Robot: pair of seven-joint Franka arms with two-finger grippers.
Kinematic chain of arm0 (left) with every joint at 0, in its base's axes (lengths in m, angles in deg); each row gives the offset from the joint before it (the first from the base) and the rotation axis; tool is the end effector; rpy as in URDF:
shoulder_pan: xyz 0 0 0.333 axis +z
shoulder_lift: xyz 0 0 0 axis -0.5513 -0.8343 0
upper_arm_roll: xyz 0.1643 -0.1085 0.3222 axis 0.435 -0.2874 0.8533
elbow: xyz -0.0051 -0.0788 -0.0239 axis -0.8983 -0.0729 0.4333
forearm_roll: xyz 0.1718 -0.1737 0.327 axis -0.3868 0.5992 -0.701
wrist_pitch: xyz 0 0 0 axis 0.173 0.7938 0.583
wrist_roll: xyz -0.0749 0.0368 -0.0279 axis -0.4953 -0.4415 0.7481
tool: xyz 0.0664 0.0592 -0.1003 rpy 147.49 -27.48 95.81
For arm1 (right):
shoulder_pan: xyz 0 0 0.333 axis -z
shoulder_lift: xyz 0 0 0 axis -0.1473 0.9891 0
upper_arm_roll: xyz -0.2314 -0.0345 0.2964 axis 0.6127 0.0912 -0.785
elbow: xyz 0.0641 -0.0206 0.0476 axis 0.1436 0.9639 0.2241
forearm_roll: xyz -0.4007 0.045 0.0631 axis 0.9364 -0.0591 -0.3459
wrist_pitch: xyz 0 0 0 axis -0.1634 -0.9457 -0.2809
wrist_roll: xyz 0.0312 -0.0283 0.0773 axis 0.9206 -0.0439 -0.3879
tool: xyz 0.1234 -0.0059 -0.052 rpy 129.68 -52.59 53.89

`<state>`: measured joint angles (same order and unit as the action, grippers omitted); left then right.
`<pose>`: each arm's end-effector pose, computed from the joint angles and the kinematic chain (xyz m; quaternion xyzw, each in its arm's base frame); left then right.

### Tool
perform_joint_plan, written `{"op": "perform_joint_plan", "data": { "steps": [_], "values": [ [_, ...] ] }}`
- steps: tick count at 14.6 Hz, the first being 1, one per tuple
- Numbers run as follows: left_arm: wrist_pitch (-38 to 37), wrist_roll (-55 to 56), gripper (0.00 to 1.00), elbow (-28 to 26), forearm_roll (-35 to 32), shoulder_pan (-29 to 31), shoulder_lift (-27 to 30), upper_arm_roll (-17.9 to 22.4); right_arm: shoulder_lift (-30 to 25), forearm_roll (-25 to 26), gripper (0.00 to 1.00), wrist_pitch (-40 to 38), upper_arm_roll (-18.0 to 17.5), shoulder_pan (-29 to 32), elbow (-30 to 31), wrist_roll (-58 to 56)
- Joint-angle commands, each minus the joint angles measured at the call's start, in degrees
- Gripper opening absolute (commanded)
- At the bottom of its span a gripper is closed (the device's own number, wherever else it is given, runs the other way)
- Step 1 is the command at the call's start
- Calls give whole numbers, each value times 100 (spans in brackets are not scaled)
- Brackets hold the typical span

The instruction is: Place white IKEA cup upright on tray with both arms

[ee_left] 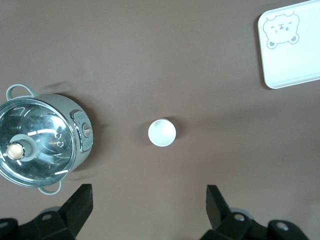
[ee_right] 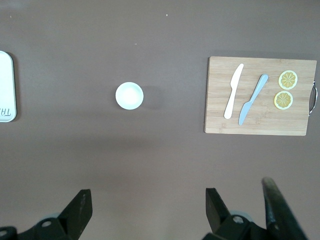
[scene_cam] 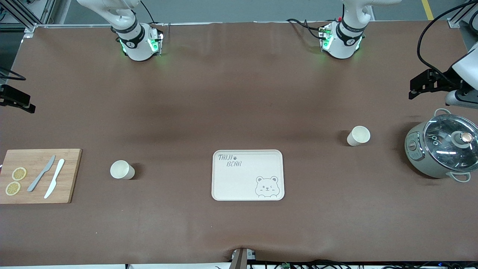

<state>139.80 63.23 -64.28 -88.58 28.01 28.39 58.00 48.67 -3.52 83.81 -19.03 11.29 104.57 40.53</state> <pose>0.5827 -0.0358 0.6701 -0.9935 0.1129 0.0092 0.0077 0.6172 -0.0514 0.6907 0.9997 0.0237 -0.0090 0.0032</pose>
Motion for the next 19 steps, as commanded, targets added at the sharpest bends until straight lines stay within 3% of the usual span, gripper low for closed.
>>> {"op": "perform_joint_plan", "data": {
  "steps": [1,8,11,16,19],
  "values": [
    [569,12,100,-824,-49,140,381,-55,-10,-69,100,55,-86,105,-34,67],
    [2344,-15,100,-3232,-22,307,1181,-55,-10,-87,100,47,-86,105,-34,67],
    [2573,-59,100,-3665,-14,369,1173,-47,-19,-78,100,47,-77,114,-34,67],
    [3960,-216,100,-4772,-14,456,1147,-47,-28,-69,100,38,-69,122,-34,67],
    [4717,-419,100,-5151,-14,527,972,-38,-37,-52,100,12,-77,114,-34,-12]
  ]
}}
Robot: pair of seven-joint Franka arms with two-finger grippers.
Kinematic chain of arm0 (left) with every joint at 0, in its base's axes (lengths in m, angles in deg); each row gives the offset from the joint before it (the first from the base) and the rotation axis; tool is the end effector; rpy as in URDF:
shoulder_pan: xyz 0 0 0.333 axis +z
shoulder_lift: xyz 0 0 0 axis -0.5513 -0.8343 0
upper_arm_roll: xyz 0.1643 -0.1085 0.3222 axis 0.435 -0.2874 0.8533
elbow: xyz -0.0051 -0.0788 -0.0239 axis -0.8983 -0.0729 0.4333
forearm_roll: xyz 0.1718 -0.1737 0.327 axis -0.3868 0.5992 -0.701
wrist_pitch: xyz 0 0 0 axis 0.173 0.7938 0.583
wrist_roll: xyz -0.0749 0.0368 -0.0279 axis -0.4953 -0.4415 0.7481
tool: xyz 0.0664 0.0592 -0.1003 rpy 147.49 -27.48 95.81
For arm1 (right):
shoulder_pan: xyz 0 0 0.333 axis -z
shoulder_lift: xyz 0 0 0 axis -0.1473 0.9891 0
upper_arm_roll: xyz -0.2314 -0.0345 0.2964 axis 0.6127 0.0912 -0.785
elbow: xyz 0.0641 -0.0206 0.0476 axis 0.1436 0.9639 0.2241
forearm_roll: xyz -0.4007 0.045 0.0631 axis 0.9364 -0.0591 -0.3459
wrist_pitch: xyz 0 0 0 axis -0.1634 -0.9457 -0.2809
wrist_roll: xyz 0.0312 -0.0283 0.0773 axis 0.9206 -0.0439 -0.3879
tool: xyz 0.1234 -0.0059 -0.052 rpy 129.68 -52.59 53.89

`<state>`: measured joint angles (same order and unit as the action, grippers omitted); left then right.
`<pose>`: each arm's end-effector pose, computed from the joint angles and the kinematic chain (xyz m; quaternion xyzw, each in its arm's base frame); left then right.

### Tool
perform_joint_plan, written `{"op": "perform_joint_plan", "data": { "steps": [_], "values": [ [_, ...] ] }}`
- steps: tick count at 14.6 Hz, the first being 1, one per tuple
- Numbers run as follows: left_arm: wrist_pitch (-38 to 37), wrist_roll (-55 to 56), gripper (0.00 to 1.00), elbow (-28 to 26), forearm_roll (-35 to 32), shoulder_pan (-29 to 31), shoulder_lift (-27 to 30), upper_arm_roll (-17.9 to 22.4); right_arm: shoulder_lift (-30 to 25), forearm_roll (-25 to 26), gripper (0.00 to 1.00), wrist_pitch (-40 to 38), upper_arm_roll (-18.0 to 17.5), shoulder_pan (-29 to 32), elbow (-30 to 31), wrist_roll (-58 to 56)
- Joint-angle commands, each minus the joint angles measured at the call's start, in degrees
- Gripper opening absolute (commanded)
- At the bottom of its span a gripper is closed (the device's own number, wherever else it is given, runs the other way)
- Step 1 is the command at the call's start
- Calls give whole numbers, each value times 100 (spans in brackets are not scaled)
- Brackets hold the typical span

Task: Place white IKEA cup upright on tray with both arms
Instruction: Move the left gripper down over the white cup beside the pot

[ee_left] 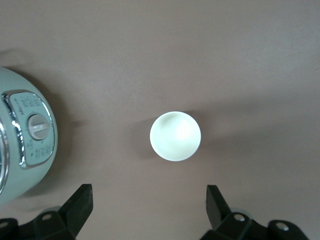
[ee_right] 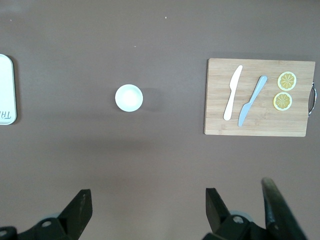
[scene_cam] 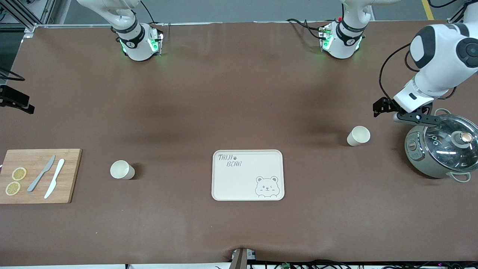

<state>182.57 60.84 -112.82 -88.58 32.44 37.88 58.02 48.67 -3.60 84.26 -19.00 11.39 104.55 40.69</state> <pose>0.5041 0.0079 0.4160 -0.9947 0.0999 -0.0231 0.0066 0.6182 -0.0526 0.6916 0.9998 0.0213 -0.0049 0.0030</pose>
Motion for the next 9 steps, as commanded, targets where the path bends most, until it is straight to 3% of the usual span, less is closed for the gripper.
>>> {"op": "perform_joint_plan", "data": {
  "steps": [1,9],
  "values": [
    [581,-197,100,-341,-14,127,-47,-40,-28,-26,100,-42,-89,86,-31,-37],
    [1479,-329,100,-570,-14,172,-619,-40,-2,35,100,-24,-116,-221,-5,-11]
  ]
}}
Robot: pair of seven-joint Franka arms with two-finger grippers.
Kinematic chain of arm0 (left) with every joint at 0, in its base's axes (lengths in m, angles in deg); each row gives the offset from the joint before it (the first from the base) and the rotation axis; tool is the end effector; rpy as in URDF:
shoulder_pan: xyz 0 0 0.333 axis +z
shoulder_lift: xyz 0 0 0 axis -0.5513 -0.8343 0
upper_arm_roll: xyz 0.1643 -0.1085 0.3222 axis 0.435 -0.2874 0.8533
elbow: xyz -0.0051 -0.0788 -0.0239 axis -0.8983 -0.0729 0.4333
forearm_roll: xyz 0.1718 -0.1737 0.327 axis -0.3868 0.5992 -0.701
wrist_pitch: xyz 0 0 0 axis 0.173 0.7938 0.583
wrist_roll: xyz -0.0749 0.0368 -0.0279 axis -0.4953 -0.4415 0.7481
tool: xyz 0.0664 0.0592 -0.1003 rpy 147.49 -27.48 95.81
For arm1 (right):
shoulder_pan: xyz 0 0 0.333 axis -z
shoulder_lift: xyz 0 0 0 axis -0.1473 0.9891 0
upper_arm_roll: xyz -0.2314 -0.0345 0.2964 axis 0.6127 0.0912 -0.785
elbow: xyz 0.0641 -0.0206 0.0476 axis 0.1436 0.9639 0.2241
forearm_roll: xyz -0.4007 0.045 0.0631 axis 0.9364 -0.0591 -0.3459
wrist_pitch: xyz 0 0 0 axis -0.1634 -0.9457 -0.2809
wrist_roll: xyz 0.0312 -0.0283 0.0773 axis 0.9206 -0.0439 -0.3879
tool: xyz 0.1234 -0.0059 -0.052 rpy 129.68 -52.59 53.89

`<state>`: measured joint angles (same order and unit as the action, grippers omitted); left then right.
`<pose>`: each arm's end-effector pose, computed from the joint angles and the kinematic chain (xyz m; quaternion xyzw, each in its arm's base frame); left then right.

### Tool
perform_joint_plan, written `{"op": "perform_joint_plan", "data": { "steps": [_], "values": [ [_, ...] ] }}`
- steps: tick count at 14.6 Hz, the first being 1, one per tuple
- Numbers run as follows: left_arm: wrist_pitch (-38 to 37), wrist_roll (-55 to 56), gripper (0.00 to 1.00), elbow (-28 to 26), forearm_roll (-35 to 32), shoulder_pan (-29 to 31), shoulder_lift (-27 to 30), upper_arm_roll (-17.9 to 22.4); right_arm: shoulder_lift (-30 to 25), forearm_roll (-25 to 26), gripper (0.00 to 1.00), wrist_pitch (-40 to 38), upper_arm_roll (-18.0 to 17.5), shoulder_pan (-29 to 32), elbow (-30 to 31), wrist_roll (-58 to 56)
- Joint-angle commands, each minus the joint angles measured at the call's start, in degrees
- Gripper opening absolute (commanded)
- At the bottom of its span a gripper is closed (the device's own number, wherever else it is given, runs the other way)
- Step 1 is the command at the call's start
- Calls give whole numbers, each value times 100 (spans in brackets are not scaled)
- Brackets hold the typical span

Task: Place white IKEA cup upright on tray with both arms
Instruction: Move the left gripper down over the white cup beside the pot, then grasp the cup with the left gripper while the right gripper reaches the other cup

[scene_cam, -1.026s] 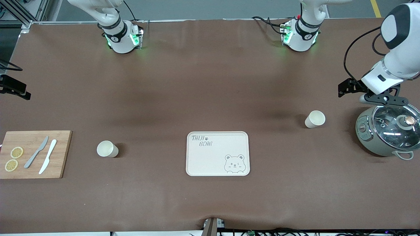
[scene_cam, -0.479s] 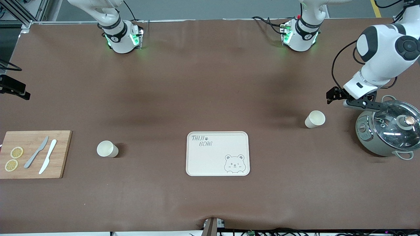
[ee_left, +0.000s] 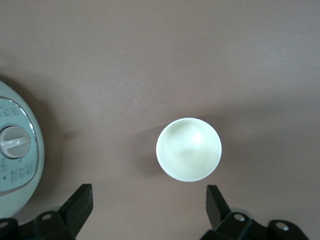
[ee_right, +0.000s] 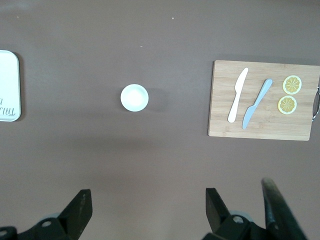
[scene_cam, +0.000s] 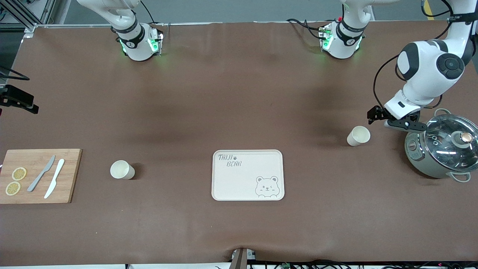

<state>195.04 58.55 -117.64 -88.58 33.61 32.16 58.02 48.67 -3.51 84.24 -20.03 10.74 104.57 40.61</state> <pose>0.5086 0.0177 0.3486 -0.9930 0.1106 -0.0395 0.0102 0.6194 -0.0360 0.6913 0.9993 0.0364 -0.0051 0.0022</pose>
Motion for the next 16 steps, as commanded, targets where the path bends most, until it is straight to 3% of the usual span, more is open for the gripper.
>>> {"op": "perform_joint_plan", "data": {
  "steps": [1,3,8,14,16],
  "values": [
    [329,-100,100,-88,-14,55,-134,-40,7,105,100,13,-13,-287,36,-11],
    [609,-109,100,-88,-14,55,-363,-40,173,333,100,493,-4,-473,89,6],
    [1216,-109,100,-88,-22,55,-820,-48,866,343,100,1181,-13,-491,257,-670],
    [1928,-109,100,-88,-22,55,-1330,-48,1895,71,100,2226,-4,-359,344,-1663],
    [2060,-109,100,-88,-22,46,-1444,-40,2115,70,100,2525,-4,-297,344,-2686]
  ]
}}
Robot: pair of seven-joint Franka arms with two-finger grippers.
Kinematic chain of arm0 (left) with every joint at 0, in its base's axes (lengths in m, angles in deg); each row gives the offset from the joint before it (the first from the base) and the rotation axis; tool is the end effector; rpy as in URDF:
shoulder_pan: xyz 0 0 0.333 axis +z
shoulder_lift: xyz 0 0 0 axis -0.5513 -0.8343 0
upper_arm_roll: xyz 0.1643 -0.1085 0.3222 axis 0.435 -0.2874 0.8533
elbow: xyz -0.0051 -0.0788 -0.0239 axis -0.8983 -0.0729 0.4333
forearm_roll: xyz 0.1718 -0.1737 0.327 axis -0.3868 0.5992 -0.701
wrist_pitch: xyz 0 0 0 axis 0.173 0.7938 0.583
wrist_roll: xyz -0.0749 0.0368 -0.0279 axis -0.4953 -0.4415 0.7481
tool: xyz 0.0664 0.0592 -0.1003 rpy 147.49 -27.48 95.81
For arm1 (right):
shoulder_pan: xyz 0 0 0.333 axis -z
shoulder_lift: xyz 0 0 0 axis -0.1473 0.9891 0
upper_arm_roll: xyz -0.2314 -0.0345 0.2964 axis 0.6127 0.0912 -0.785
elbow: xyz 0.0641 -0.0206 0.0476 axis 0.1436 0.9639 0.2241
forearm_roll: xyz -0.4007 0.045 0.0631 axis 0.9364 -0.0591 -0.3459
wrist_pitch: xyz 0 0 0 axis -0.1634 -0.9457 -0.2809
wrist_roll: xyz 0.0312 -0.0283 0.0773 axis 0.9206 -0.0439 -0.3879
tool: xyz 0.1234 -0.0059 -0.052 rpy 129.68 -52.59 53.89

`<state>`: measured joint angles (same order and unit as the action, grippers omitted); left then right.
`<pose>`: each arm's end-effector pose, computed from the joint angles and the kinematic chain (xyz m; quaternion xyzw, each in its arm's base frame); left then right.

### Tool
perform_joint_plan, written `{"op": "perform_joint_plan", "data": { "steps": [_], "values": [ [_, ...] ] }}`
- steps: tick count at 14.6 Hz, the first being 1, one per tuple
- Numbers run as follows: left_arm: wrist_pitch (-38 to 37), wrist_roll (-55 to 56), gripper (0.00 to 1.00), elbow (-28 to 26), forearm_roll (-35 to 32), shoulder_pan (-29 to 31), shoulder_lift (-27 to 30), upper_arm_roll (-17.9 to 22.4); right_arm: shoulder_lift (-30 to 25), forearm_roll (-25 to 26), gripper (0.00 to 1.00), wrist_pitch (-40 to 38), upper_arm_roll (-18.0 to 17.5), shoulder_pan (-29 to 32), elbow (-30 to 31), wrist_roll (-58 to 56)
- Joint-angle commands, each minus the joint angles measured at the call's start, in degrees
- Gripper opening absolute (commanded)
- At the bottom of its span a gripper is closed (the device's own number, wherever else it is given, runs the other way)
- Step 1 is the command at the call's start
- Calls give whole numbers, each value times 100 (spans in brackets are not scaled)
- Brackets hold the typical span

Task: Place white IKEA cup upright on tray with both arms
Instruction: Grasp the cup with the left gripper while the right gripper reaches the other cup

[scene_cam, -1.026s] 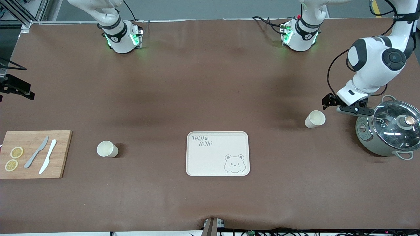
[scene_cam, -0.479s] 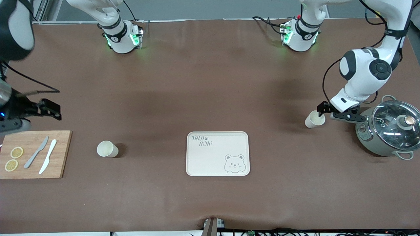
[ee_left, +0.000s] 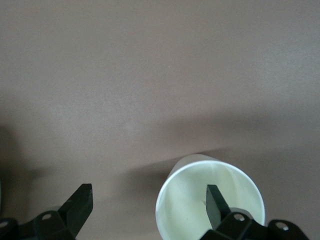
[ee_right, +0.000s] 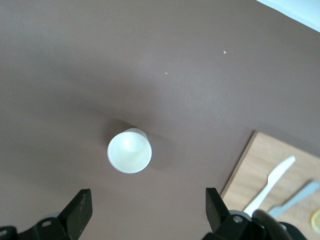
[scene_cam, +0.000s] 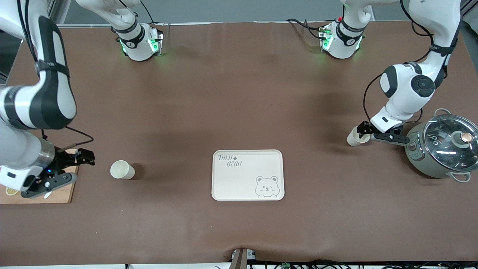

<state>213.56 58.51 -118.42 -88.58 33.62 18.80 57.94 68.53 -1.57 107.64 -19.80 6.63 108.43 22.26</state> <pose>0.5355 0.0173 0.2543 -0.9905 0.1130 -0.0771 0.0171 0.7544 0.0059 0.4529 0.9718 0.2344 -0.0126 0.0210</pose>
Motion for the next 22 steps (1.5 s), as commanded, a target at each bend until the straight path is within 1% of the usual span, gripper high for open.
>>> {"op": "perform_joint_plan", "data": {
  "steps": [1,2,5,8,9,10,11,14,16,17,18,19,22],
  "values": [
    [261,-105,100,-10,-22,54,-144,-32,235,-124,100,395,-27,131,-33,-1440],
    [287,-114,100,-10,-31,54,-170,-32,340,-132,100,528,-27,166,-15,-1942],
    [305,-114,100,-10,-40,54,-197,-32,482,-141,100,748,-27,184,46,-2499],
    [323,-131,100,-18,-49,54,-215,-41,605,-150,100,1047,-36,79,160,-3168],
    [436,-97,70,-131,-49,45,-145,-41,640,-150,100,1170,-36,18,230,-3230],
    [568,-131,1,-272,-49,71,-83,-32,640,-150,100,1310,-36,-61,335,-3317],
    [726,-210,0,-317,-83,159,-91,-32,640,-141,100,1529,-36,-149,476,-3466],
    [780,-210,0,-326,-84,177,-135,-41,701,-141,100,2232,-36,-185,907,-3967],
    [780,-219,0,-326,-92,177,-153,-41,746,-202,100,2313,-45,-106,987,-3996],
    [780,-219,0,-326,-84,177,-153,-41,737,-507,100,2244,-45,-19,996,-3925],
    [780,-219,0,-317,-84,177,-153,-41,737,-963,100,2191,-27,156,987,-3699],
    [780,-219,0,-317,-84,177,-144,-41,737,-1159,100,2129,-18,271,943,-3592],
    [780,-193,0,-300,-84,169,-118,-41,728,-1213,100,2032,-18,395,943,-3529]
  ]
}}
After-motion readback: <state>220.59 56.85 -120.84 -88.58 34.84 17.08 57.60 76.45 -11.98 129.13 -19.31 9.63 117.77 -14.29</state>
